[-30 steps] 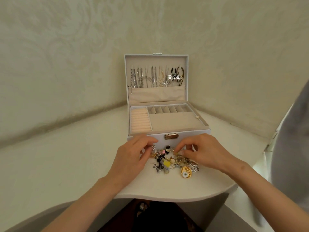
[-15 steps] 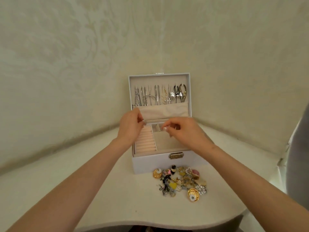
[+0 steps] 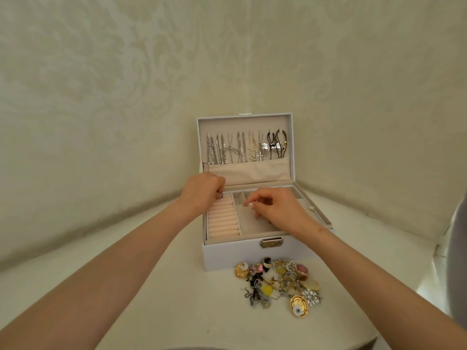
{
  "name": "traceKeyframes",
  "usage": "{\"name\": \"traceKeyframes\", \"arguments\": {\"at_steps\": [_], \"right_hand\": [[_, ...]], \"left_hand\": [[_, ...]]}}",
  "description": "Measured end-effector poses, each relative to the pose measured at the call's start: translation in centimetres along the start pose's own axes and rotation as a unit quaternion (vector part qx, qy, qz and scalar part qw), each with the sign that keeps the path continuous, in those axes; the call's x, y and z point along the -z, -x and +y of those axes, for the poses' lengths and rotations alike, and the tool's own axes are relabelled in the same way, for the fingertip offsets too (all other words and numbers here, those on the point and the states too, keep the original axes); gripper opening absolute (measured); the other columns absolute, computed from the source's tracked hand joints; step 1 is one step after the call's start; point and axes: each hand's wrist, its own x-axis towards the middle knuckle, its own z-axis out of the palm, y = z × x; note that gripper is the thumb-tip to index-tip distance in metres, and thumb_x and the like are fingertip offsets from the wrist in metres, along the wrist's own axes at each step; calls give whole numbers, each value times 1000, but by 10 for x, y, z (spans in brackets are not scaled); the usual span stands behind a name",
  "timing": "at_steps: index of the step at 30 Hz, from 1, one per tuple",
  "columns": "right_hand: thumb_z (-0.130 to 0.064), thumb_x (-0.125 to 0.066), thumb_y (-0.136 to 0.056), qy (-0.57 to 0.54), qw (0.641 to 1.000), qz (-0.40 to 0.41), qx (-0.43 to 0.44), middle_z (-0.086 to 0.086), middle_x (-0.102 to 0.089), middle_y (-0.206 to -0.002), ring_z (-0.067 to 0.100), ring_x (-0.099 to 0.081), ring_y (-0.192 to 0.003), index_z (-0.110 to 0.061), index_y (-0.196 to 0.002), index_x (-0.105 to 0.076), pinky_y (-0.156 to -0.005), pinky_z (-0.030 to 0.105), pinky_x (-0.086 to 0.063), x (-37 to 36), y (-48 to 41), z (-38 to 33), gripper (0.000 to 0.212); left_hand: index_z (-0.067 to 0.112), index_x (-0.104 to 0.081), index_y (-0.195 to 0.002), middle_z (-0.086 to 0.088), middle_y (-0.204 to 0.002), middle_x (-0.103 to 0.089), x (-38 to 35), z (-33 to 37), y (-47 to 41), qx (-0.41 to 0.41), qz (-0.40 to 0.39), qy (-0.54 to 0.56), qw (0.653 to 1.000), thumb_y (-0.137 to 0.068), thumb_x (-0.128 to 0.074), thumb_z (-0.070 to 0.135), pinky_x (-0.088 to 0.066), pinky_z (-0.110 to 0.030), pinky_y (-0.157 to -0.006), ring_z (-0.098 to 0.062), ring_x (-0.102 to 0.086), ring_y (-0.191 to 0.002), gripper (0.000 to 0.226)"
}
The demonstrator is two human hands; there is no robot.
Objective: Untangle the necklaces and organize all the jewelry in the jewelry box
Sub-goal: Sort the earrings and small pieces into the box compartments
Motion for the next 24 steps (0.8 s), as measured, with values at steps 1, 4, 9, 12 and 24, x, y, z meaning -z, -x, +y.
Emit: {"name": "traceKeyframes", "arguments": {"at_steps": [1,4,9,12,24], "right_hand": [[-11,-61,-89,-4,1000,1,-1,-8,-60,-61,-7,-54,-52,-21,-86,-71,-53,7,-36,0,0,0,14],[-12,-62,-89,-8,1000,5,-1,-11,-60,-60,-6,-54,-52,-24,-85,-71,-54,8,-35,0,0,2,15],[-13,-61,-89,7,1000,9,3,-8,-61,-60,-6,-53,-51,-25,-84,-70,-52,8,-34,-1,0,3,16],[-12,-61,-89,12,1000,8,4,-7,-61,-61,-6,-53,-52,-24,-86,-71,-54,9,-34,-2,1,2,15],[-14,-67,-85,63,992,40,98,-11,-54,-54,5,-47,-47,-39,-80,-65,-53,12,-35,28,80,0,26]], "left_hand": [[12,-66,-92,-6,-100,-66,1,0,-1,-16,3,-13,1000,-87,-60,14,-38,-29,-70,-24,-57,-99,8],[14,-70,-94,-5,-100,-66,0,-3,-3,-57,-7,-38,998,-86,-59,10,-33,-29,-75,-25,-54,-103,15],[12,-73,-94,-11,-96,-63,-7,-9,3,-73,24,-36,996,-85,-60,7,-23,-30,-74,-31,-50,-103,17],[20,-70,-105,-3,-106,-65,-6,-2,2,-60,-27,-97,993,-90,-51,9,-27,-28,-80,-25,-49,-109,26],[21,-62,-95,12,-91,-64,10,51,98,-65,138,190,970,-90,-57,22,-38,-23,-77,-7,-56,-85,7]]}}
